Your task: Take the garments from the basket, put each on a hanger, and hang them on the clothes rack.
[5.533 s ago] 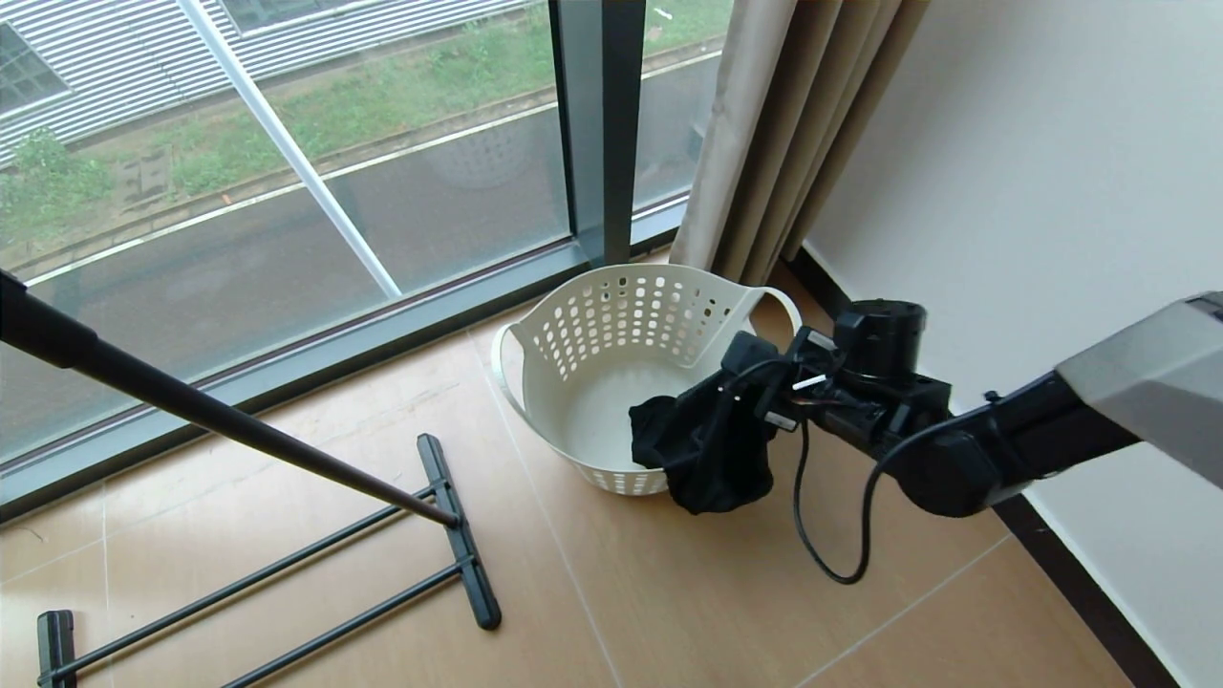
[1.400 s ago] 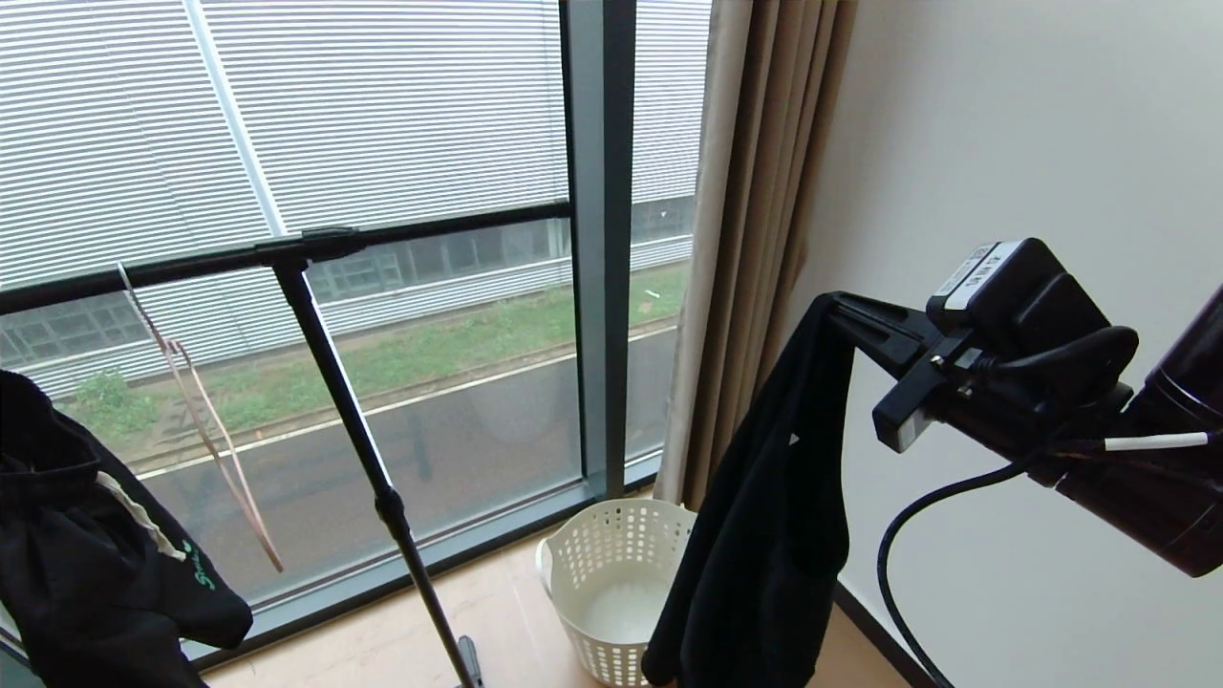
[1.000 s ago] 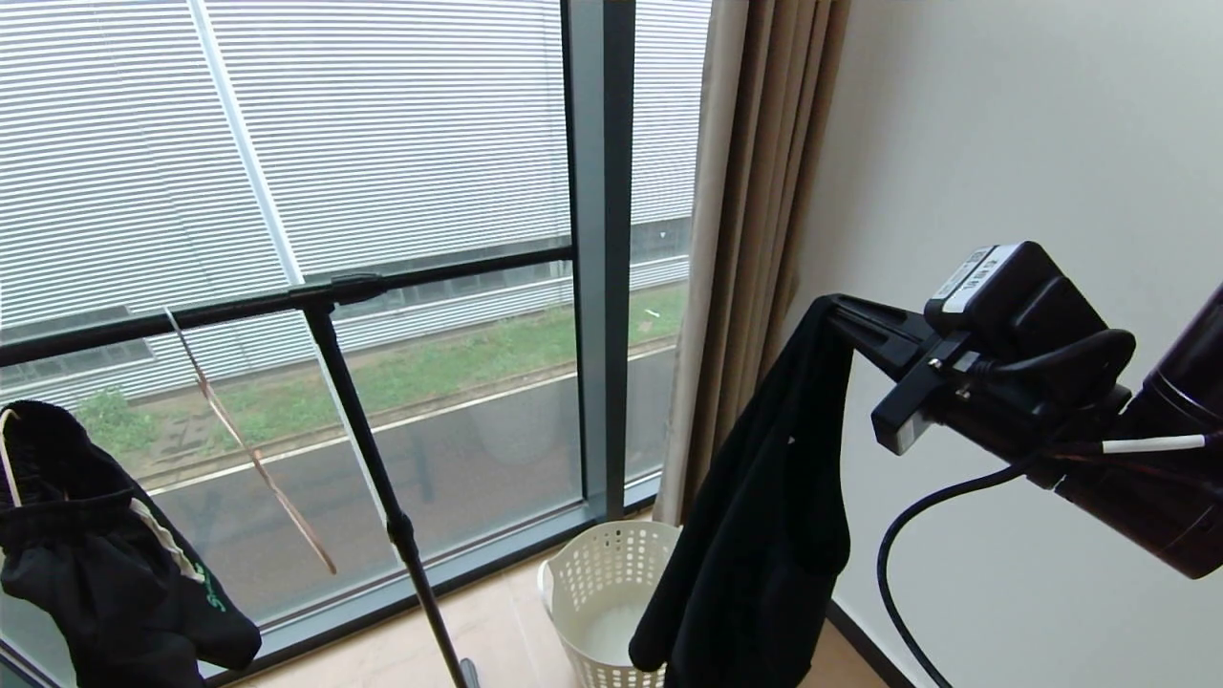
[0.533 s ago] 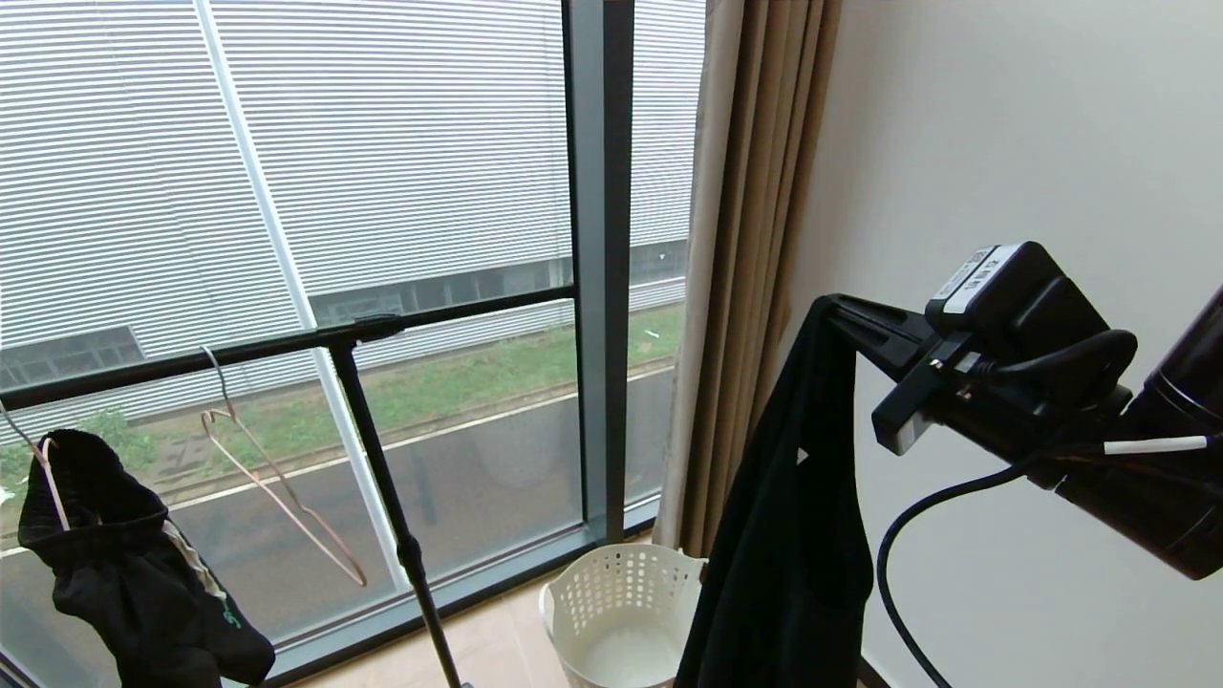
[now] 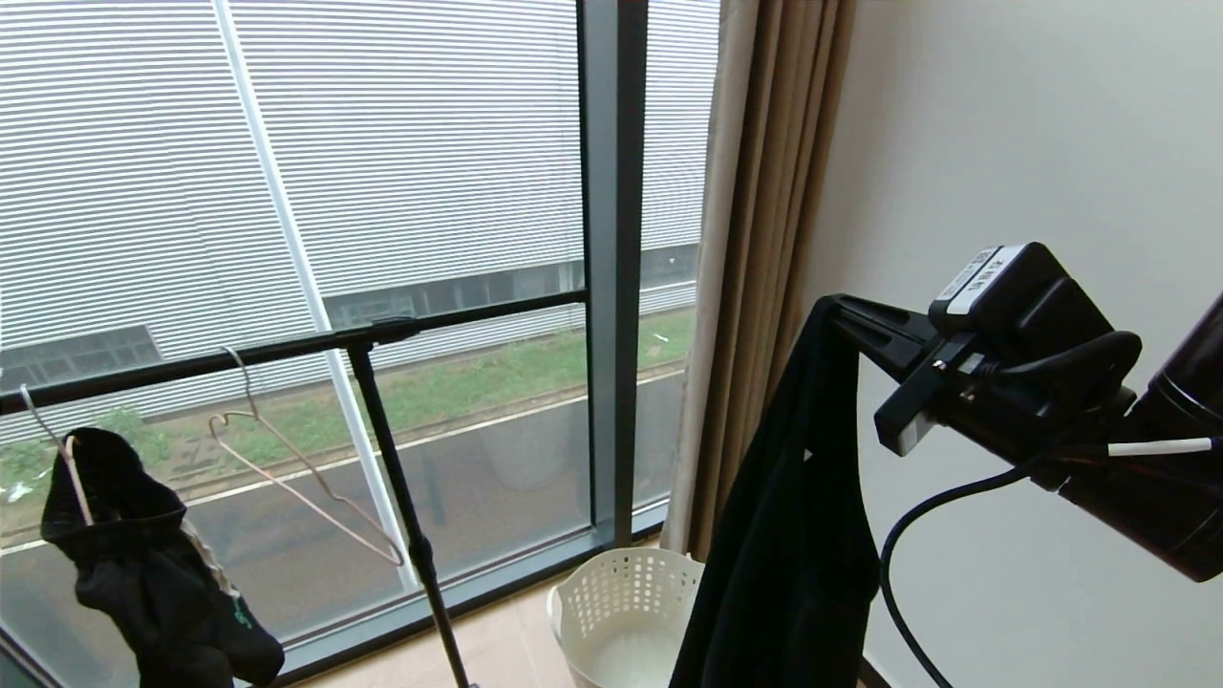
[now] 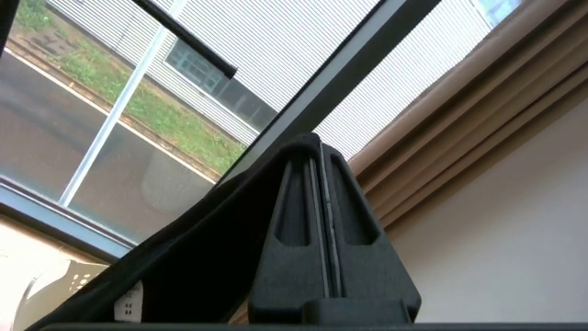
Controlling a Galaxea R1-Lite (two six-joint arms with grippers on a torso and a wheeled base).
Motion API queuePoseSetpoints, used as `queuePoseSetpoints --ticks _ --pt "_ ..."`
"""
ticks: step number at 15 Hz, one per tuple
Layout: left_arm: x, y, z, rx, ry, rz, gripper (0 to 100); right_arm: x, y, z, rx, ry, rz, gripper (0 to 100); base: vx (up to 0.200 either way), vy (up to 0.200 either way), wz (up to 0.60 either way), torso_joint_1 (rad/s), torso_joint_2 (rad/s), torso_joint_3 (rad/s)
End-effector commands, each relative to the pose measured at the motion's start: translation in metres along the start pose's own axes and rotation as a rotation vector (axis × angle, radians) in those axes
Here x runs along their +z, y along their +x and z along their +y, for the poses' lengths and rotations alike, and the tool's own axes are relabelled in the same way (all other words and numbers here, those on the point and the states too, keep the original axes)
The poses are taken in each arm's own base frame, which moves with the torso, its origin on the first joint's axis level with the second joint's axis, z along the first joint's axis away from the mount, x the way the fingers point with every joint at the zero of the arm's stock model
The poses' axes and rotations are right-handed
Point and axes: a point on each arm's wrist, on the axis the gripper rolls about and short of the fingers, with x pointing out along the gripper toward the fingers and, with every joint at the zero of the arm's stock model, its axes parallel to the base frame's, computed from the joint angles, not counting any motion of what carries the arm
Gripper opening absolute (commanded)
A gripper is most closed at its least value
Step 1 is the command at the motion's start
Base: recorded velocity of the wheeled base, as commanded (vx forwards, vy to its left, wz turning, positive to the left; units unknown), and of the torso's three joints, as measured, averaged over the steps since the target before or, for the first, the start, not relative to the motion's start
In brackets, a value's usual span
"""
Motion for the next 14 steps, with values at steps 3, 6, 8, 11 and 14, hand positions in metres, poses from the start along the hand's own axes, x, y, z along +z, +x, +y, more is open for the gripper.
queuePoseSetpoints --ticks 3,6,8,11,14 --pt "0.0002 0.0001 0.0 0.001 0.001 0.001 100 -0.0003 -0.0002 0.0005 0.001 0.0 0.0 0 0.0 0.0 0.6 0.01 0.0 -0.001" --pt "0.0002 0.0001 -0.0001 -0.002 0.0 0.001 100 -0.001 0.0004 -0.0014 -0.007 0.0 0.002 0 0.0 0.0 0.6 0.004 0.0 0.001" --pt "0.0002 0.0001 -0.0001 -0.002 0.0 0.001 100 -0.0021 0.0012 -0.0021 -0.01 -0.001 0.006 0 0.0 0.0 0.3 0.006 0.0 0.001" --pt "0.0002 0.0001 -0.0001 -0.002 0.0 0.001 100 -0.0029 0.0021 -0.0029 -0.011 -0.001 0.009 0 -0.133 0.0 0.0 0.003 0.0 0.002" --pt "0.0002 0.0001 -0.0001 -0.004 0.0 0.001 100 -0.0031 0.0021 -0.0032 -0.012 -0.001 0.01 0 -0.2 0.0 0.0 0.002 0.0 -0.002"
